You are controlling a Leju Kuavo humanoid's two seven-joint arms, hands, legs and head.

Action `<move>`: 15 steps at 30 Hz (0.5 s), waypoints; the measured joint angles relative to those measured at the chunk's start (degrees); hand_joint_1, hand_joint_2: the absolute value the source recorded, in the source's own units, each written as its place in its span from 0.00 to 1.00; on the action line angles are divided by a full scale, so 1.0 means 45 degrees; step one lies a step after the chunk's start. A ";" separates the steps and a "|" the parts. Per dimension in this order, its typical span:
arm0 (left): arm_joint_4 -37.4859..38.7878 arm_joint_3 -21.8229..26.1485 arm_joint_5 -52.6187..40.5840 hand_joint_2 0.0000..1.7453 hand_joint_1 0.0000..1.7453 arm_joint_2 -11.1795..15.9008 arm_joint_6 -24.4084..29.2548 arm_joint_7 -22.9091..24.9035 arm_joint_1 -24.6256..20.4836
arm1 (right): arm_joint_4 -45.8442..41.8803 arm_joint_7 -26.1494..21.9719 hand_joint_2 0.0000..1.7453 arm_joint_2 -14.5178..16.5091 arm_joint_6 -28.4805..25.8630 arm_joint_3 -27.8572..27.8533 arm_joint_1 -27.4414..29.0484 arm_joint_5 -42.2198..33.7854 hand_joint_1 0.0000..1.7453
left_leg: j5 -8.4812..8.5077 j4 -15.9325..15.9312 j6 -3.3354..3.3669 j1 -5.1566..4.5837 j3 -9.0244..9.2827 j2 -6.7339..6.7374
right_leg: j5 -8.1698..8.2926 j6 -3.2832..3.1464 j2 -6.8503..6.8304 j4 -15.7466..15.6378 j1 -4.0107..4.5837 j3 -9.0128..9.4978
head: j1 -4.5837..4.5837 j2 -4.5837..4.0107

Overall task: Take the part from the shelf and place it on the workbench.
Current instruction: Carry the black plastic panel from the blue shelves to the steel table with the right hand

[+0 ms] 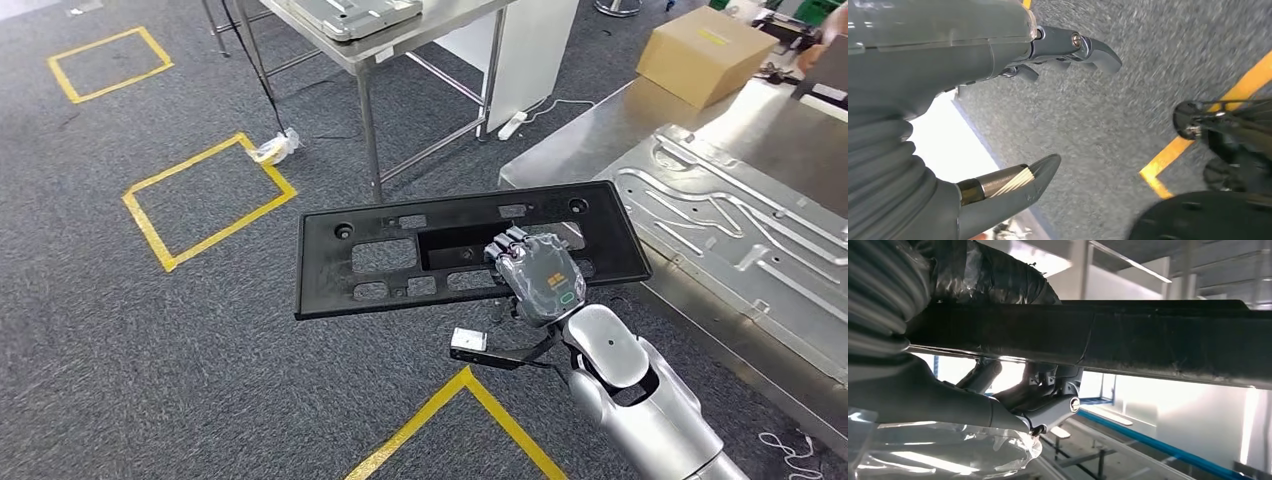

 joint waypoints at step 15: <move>0.0000 0.0029 -0.0004 1.00 0.00 -0.0080 0.0043 0.0002 -0.0030 | -0.0028 0.0418 1.00 -0.0129 -0.0837 -0.0220 0.0029 0.0861 1.00 | 0.2044 -0.3505 0.0688 -0.0033 0.1278 0.0399 | -0.1543 0.0740 -0.0305 0.3366 -0.0080 -0.1687 | 0.0118 0.0000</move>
